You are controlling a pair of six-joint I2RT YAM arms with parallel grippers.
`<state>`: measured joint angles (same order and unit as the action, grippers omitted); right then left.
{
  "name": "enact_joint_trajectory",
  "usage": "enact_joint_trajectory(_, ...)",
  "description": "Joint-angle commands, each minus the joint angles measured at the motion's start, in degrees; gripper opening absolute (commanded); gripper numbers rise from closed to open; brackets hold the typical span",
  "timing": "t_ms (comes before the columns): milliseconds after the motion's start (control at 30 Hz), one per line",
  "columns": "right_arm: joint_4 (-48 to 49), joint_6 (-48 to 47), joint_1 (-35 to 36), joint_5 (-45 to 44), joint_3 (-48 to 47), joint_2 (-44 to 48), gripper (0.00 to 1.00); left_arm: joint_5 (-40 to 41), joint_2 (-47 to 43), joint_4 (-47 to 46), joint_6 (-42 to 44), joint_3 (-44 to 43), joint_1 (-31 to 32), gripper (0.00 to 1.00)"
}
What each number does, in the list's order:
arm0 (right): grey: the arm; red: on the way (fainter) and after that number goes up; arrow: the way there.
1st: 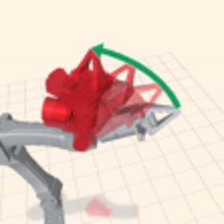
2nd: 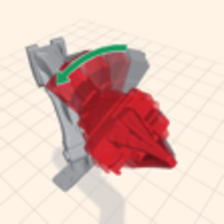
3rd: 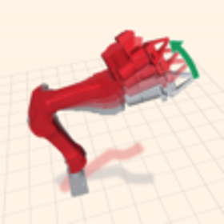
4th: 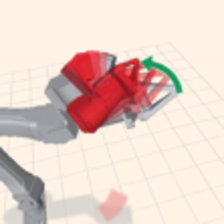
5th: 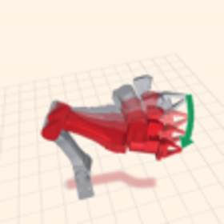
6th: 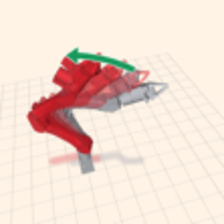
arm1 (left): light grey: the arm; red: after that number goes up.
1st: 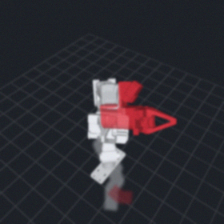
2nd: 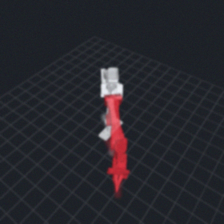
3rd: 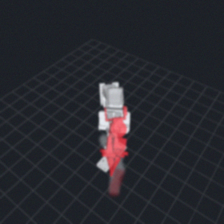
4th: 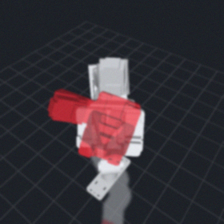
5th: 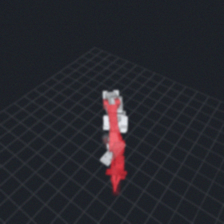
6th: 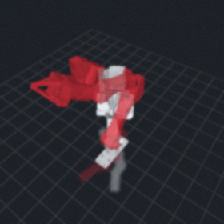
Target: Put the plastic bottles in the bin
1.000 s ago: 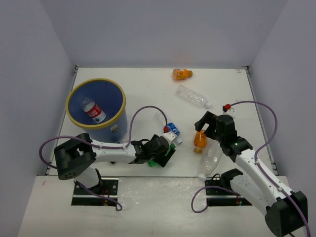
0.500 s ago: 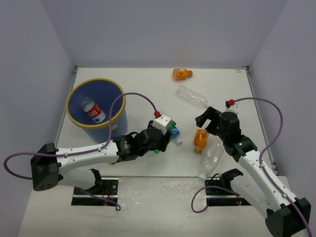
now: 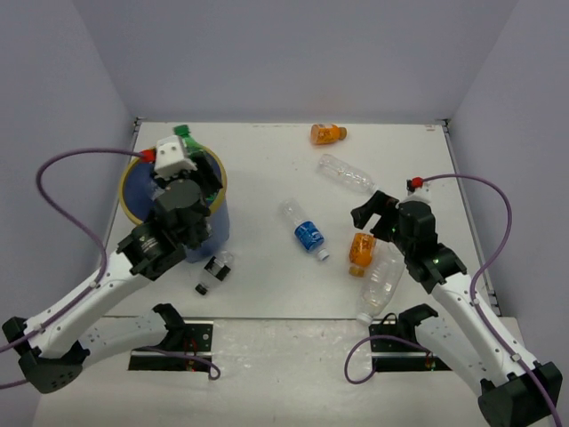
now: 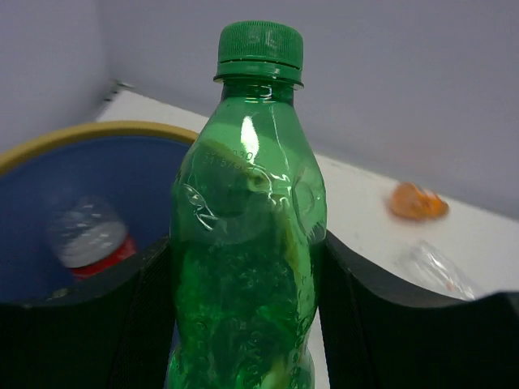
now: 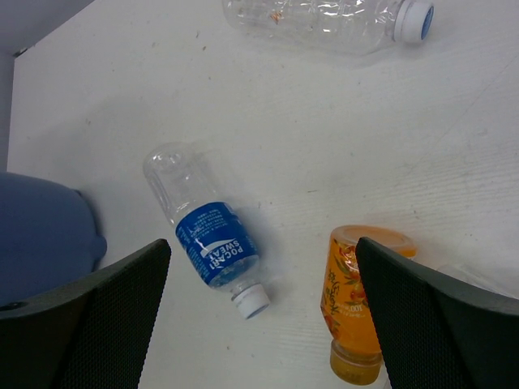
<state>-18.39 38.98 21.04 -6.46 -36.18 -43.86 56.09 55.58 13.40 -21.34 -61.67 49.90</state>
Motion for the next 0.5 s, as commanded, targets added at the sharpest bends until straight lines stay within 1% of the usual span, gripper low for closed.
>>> enact_joint_trajectory(0,1.6,-0.6,-0.1,0.4,0.0,0.1,0.99,17.7,-5.3,1.4,0.6,-0.5,-4.9,0.28)
enact_joint_trajectory(67,1.0,-0.7,-0.1,0.1,-0.2,-0.3,0.99,20.9,-6.2,6.5,-3.3,-0.5,-5.8,0.31)
enact_joint_trajectory(167,-0.3,-0.3,-0.1,-1.4,-0.6,-0.2,0.99,24.7,-5.8,13.3,-9.4,-0.1,-7.4,0.42)
enact_joint_trajectory(200,-0.9,0.0,-0.1,-2.1,-0.6,-0.2,0.99,24.3,-5.6,14.3,-10.3,0.1,-8.5,0.45)
enact_joint_trajectory(300,-2.2,0.9,-0.2,-4.0,-0.8,-0.8,0.99,21.1,-4.3,13.5,-9.6,0.2,-12.4,0.42)
enact_joint_trajectory(333,-2.7,1.0,-0.2,-4.3,-1.0,-1.1,0.99,19.7,-3.3,13.1,-9.0,-0.2,-13.7,0.46)
enact_joint_trajectory(367,-3.0,1.2,-0.1,-4.5,-1.1,-1.3,0.99,18.7,-2.2,13.3,-9.0,-0.6,-15.4,0.58)
enact_joint_trajectory(433,-3.5,1.4,-0.2,-4.7,-1.2,-1.7,0.99,16.6,-0.1,14.9,-9.6,-1.7,-19.2,0.91)
enact_joint_trajectory(467,-3.5,1.5,-0.2,-4.8,-1.1,-1.8,0.99,15.2,0.7,15.8,-10.1,-2.3,-20.2,0.96)
